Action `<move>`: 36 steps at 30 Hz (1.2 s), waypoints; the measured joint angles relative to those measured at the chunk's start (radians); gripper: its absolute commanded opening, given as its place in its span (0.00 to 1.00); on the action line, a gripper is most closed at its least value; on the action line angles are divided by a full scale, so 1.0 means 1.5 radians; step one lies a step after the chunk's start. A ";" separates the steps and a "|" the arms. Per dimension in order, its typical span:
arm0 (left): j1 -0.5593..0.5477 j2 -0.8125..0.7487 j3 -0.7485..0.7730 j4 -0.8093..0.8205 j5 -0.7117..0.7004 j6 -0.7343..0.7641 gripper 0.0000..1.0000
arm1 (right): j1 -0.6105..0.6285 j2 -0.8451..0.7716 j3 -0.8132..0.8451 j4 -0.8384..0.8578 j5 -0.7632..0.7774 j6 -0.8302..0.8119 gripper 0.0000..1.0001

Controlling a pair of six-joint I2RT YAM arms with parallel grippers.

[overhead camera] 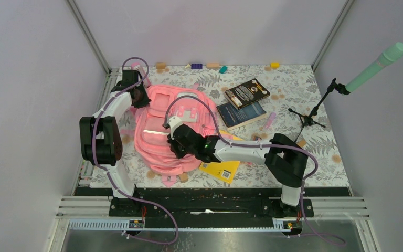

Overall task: Pack the student bag
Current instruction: Unzip the student bag at the center of the board.

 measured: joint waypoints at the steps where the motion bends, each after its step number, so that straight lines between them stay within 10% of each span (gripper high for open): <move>1: 0.000 0.000 0.000 0.000 0.000 0.000 0.00 | 0.001 0.007 0.010 -0.002 0.000 0.000 0.00; 5: 0.000 0.000 0.000 0.000 0.001 0.001 0.03 | 0.002 0.028 0.037 -0.014 0.001 0.000 0.00; 11: 0.000 -0.004 0.000 -0.009 -0.001 0.005 0.82 | 0.003 0.027 0.025 -0.012 0.003 0.001 0.00; 17: -0.003 -0.073 -0.029 -0.046 -0.007 0.011 0.97 | 0.004 0.004 -0.017 -0.007 0.010 0.002 0.00; 22: -0.003 -0.200 -0.107 -0.068 -0.025 0.015 0.98 | 0.004 -0.010 -0.038 0.001 0.020 0.002 0.00; 36: -0.003 -0.436 -0.359 -0.116 0.007 0.023 0.58 | 0.004 -0.032 -0.060 0.002 0.023 0.000 0.00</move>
